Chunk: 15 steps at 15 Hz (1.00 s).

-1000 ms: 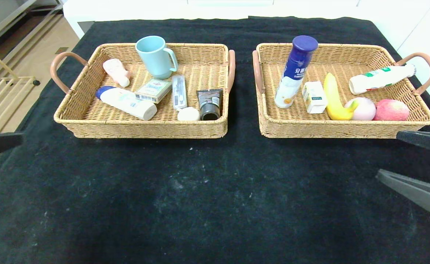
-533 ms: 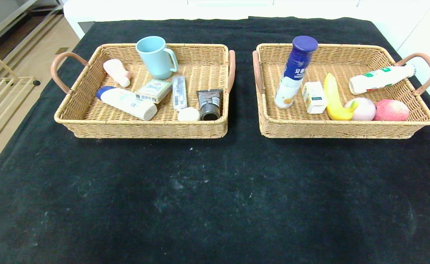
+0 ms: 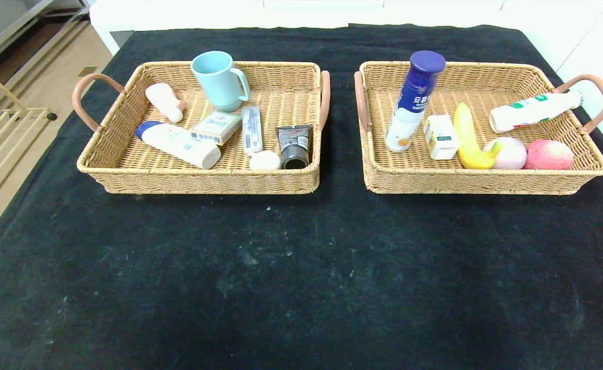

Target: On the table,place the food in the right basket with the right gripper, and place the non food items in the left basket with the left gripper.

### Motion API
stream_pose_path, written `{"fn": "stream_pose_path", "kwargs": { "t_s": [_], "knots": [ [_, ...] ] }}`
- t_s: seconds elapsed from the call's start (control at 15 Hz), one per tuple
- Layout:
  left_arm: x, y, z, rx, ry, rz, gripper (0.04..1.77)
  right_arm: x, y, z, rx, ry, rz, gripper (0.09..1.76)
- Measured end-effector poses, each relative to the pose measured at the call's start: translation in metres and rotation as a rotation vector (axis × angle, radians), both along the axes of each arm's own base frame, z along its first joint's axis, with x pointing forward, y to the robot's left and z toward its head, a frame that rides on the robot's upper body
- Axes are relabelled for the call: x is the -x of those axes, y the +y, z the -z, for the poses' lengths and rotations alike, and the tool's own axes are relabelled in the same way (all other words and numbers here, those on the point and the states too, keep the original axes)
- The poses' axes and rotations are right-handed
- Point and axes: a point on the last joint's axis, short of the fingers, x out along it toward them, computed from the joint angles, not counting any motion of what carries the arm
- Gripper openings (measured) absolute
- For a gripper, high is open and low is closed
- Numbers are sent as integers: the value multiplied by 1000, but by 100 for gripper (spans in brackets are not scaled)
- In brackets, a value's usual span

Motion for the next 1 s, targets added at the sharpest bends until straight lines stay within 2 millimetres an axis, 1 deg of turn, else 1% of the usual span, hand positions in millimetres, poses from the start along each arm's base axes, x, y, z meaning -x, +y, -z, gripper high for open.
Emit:
{"fn": "stream_pose_path", "kwargs": {
  "t_s": [0.2, 0.47, 0.6, 0.8, 1.0],
  "knots": [
    [11, -4, 12, -1, -13, 2, 171, 10, 1, 33, 3, 37, -18, 171],
    [15, -5, 21, 8, 22, 31, 171, 23, 2, 71, 11, 51, -55, 171],
    [14, -6, 24, 3, 36, 58, 171, 27, 2, 78, 18, 39, -68, 171],
    [10, -5, 29, -7, 57, 64, 172, 33, 0, 77, 56, -7, -115, 171],
    [10, -5, 33, 14, 100, 72, 172, 42, 0, 79, 13, -36, -103, 171]
  ]
}}
